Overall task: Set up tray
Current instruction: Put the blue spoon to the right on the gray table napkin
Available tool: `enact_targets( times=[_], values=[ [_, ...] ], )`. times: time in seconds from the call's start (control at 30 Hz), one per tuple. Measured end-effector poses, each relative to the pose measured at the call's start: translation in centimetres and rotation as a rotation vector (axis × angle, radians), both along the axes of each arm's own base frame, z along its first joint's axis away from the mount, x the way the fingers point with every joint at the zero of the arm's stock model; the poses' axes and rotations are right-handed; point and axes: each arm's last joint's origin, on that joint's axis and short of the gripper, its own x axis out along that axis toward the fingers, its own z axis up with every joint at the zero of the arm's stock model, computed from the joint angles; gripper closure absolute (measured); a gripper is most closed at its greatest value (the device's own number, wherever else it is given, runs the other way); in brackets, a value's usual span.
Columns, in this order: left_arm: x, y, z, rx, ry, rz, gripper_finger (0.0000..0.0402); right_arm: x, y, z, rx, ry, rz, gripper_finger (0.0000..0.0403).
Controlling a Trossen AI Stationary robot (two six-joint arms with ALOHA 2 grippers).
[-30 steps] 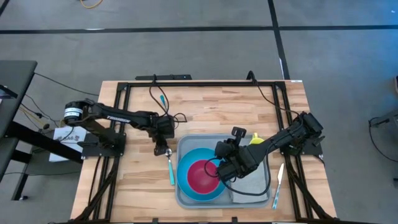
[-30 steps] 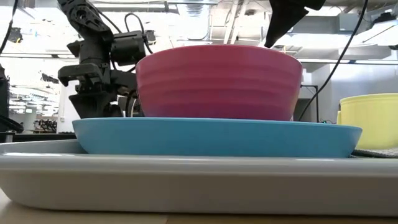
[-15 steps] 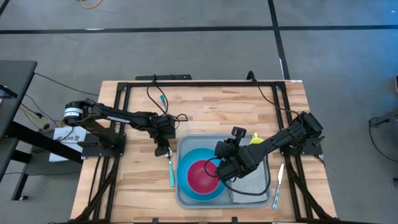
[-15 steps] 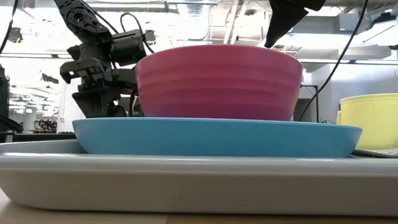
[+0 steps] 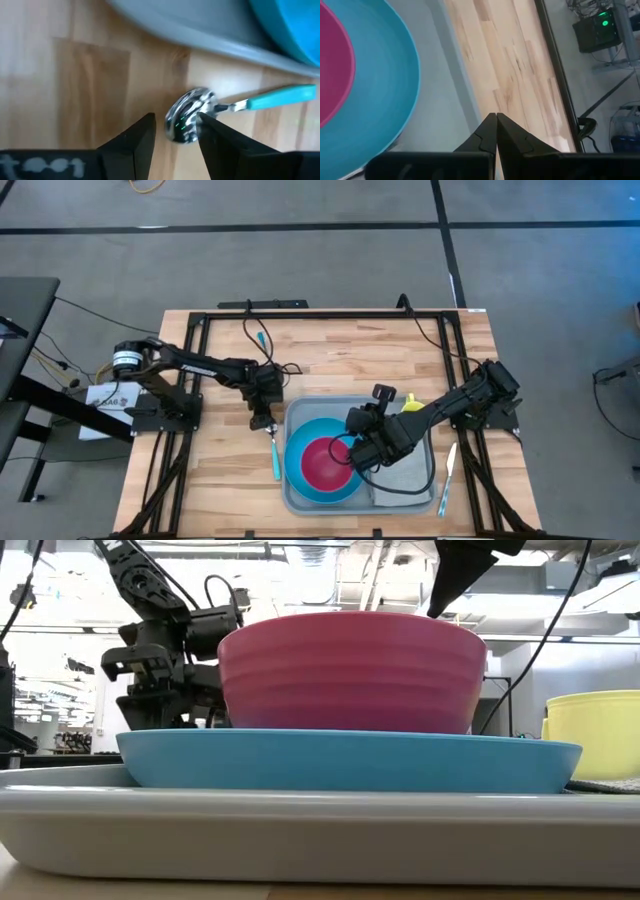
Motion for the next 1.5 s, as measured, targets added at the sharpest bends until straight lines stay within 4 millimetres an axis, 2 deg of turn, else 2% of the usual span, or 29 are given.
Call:
enact_targets(
  times=[0.2, 0.4, 0.53, 0.63, 0.8, 0.9, 1.07, 1.23, 1.37, 1.5],
  values=[
    [0.0, 0.2, -0.1, -0.017, -0.006, 0.016, 0.0274, 0.0, 0.0, 0.0, 0.002, 0.002, 0.000, 0.0400],
    [0.1, 0.2, -0.2, -0.034, -0.018, 0.002, 0.0384, 0.0, 0.0, 0.0, 0.002, 0.002, 0.000, 0.0400],
    [0.4, -0.2, 0.0, -0.101, -0.030, 0.017, 0.0394, 0.0, 0.0, 0.0, 0.004, 0.002, -0.001, 0.0400],
    [1.3, -0.5, 1.3, -0.067, -0.060, 0.013, 0.0397, 0.0, 0.0, -0.1, 0.033, 0.005, -0.014, 0.0400],
    [1.9, -1.0, 4.6, 0.049, -0.040, 0.003, 0.0400, -0.1, 0.2, -0.2, 0.078, 0.031, -0.016, 0.0400],
    [1.8, -1.4, 7.5, 0.150, -0.016, -0.001, 0.0401, -0.3, 0.4, -0.2, 0.078, 0.033, -0.015, 0.0400],
    [1.1, -2.5, 13.1, 0.333, -0.015, 0.025, 0.0401, -0.7, 1.0, -0.2, 0.082, 0.020, -0.025, 0.0400],
    [0.9, -4.0, 19.3, 0.486, -0.176, 0.066, 0.0400, -1.1, 1.8, -0.1, 0.077, 0.020, -0.001, 0.0393],
    [0.7, -5.1, 23.2, 0.591, -0.292, 0.108, 0.0400, -2.7, 2.6, 0.7, 0.070, 0.013, 0.005, 0.0374],
    [0.7, -5.8, 25.9, 0.625, -0.382, 0.131, 0.0400, -5.9, 3.5, 3.2, 0.021, -0.068, 0.031, 0.0349]
  ],
)
